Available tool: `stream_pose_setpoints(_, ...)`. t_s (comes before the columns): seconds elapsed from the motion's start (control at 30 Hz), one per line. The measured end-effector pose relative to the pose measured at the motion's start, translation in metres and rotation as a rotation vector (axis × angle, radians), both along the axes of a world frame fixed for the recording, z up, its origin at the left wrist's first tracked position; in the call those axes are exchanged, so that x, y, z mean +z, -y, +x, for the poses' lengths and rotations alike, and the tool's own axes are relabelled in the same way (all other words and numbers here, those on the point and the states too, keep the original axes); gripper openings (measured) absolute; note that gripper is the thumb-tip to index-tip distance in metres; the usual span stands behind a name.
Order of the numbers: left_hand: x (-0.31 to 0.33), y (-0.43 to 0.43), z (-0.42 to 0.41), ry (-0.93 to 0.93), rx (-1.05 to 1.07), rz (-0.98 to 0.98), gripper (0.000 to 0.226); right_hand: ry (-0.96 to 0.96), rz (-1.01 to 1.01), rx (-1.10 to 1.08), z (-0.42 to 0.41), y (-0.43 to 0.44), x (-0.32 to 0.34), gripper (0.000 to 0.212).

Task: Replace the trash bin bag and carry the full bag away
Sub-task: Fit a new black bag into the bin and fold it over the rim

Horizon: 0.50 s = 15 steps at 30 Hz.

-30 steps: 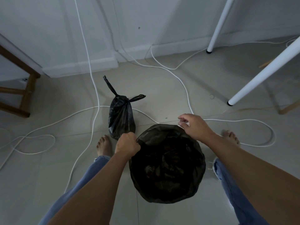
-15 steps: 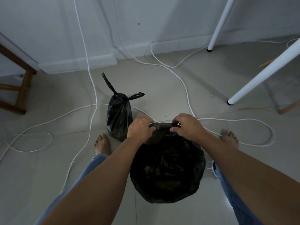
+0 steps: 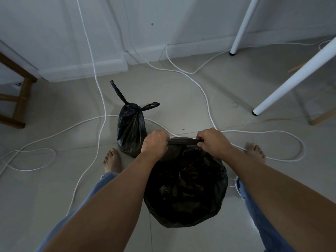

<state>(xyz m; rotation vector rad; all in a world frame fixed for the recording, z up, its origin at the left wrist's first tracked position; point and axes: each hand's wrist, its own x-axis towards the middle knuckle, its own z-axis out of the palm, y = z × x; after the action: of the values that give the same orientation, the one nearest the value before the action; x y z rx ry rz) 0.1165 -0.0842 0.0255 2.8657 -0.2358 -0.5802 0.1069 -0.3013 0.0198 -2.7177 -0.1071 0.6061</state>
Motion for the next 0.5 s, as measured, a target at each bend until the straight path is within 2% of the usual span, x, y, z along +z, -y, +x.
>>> stream_pose_setpoints(0.17, 0.0012, -0.0007, -0.0040, 0.015, 0.040, -0.034, 0.021, 0.003, 0.005, -0.012, -0.0016, -0.0011, 0.0011, 0.025)
stream_pose_setpoints(0.3, -0.0039, -0.0066, -0.0075, 0.070, 0.108, -0.168, 0.022, 0.093, 0.109, -0.016, -0.0062, -0.0050, 0.0029, 0.033)
stream_pose_setpoints(0.5, -0.0076, -0.0074, -0.0088, 0.122, 0.110, -0.283, 0.009, 0.137, 0.179, 0.004, -0.0012, -0.0096, -0.0024, 0.011)
